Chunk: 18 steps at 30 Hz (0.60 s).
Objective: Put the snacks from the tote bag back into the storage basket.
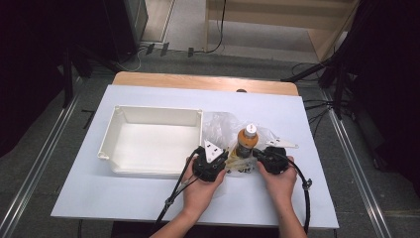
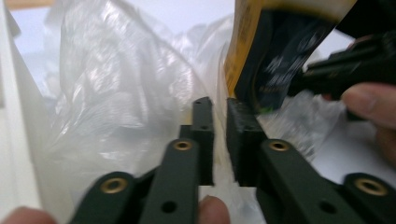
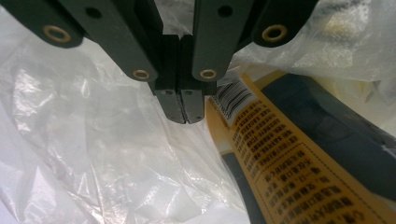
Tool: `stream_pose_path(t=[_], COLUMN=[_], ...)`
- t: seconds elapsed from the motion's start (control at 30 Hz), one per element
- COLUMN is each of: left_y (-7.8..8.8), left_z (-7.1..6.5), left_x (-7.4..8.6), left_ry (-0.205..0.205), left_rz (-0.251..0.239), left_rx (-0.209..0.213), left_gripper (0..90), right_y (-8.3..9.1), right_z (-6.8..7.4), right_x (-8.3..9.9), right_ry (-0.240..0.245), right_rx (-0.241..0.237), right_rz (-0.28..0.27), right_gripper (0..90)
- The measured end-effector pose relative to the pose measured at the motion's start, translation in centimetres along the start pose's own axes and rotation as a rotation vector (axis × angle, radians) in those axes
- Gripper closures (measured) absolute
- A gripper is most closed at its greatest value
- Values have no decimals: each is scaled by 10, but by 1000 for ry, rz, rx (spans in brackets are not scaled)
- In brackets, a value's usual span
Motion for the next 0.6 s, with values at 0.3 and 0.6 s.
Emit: stream_pose_path(t=[0.3,0.6], left_y=[-6,-9], left_z=[1,0], left_x=[15,28], left_ry=[-56,-52], left_rz=[39,59], left_rx=[-39,16], left_gripper=[900,900], right_y=[1,3], right_z=[1,1], right_x=[0,0], right_ry=[4,3], right_rx=[-4,-14], right_rz=[-6,-12], right_gripper=[900,899])
Point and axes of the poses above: each handheld gripper's, and its own axes: y roughly backward along the jaws, x roughly out of its underside, z roughly to its left, the point moved 8 cm from there along -y, roughly forward along the jaws, and after that the axes turned 10 degrees about z, right-handed, at the moved point
